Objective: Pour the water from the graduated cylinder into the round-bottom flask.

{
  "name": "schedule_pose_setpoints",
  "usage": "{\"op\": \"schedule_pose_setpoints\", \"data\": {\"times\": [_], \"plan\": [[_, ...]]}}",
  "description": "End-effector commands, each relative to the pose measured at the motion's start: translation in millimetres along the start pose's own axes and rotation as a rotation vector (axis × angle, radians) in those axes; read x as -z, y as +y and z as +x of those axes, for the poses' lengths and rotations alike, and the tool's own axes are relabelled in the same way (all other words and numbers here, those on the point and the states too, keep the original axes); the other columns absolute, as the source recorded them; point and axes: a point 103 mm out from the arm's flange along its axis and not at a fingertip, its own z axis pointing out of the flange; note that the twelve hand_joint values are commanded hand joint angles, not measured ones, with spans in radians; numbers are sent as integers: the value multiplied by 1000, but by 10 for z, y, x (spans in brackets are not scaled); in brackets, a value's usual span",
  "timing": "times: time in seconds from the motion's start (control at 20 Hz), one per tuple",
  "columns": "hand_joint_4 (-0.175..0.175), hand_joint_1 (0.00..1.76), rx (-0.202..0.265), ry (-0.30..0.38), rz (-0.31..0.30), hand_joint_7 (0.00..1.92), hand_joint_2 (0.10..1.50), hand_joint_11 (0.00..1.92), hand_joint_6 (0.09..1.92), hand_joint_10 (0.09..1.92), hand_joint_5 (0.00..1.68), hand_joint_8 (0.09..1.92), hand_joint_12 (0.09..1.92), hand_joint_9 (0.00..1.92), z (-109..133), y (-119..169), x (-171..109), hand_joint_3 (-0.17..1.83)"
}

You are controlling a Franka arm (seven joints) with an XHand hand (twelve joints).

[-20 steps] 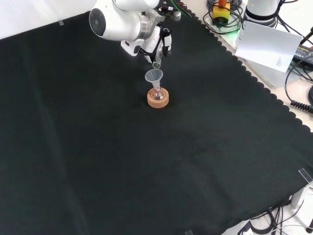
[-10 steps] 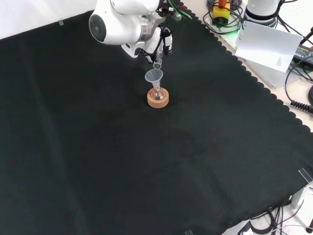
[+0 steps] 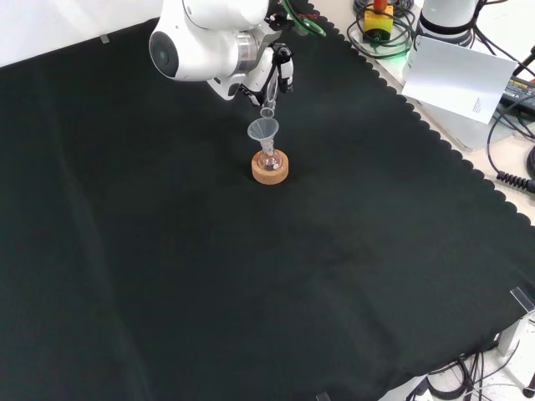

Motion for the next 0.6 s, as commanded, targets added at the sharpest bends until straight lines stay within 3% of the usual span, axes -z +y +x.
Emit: {"op": "schedule_pose_setpoints", "data": {"times": [0.05, 0.6], "plan": [[-175, 1275, -17, -7, 36, 1084, 1076, 1212, 895, 87, 1048, 870, 733, 1464, 7, -5, 13, 1], [-175, 1275, -53, -23, 82, 1083, 1076, 1212, 896, 87, 1047, 872, 734, 1466, 15, -19, 81, 1]]}}
